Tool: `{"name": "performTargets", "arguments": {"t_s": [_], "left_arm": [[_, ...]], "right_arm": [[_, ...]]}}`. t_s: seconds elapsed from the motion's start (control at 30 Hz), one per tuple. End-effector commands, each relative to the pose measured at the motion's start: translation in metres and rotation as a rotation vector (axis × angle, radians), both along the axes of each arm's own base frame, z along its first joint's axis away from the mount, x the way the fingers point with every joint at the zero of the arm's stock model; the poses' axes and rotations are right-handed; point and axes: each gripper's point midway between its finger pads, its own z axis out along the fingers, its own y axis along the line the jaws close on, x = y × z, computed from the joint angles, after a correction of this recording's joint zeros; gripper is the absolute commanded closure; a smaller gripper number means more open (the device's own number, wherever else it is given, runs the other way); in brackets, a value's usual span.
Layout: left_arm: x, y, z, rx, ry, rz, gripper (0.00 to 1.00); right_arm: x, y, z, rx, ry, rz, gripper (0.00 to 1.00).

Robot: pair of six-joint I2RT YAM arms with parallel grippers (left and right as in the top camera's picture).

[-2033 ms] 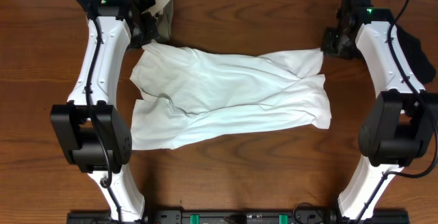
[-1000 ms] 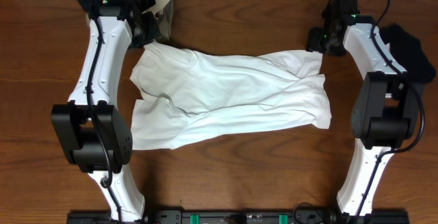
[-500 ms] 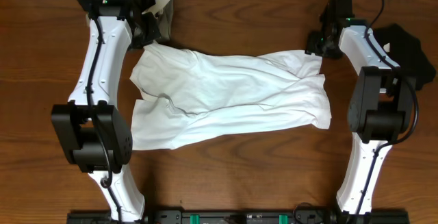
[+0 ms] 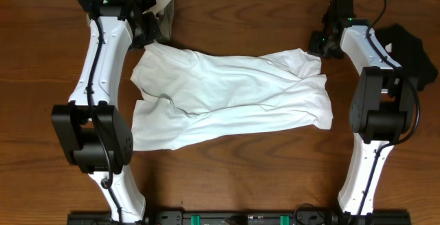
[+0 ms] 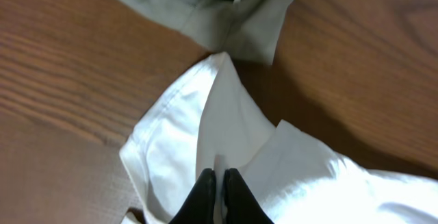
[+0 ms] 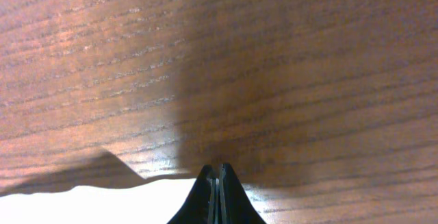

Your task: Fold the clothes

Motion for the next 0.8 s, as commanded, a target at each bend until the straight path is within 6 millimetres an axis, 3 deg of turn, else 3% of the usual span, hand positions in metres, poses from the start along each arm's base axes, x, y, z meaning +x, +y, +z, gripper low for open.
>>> {"name": "performTargets", "arguments": {"t_s": [0.0, 0.2, 0.53, 0.77], "left_arm": [[0.004, -0.001, -0.005, -0.001, -0.001, 0.004, 0.94], [0.006, -0.001, -0.004, -0.002, -0.013, 0.004, 0.94], [0.003, -0.001, -0.002, -0.002, -0.008, 0.002, 0.94], [-0.010, -0.020, 0.019, -0.093, -0.015, -0.053, 0.94]], "right_arm": [[0.010, 0.006, 0.009, -0.003, -0.015, 0.008, 0.99], [0.019, 0.000, 0.041, -0.031, -0.028, -0.008, 0.99], [0.016, -0.004, 0.076, -0.035, -0.017, -0.049, 0.99], [-0.003, -0.010, 0.103, -0.043, 0.002, -0.066, 0.99]]}}
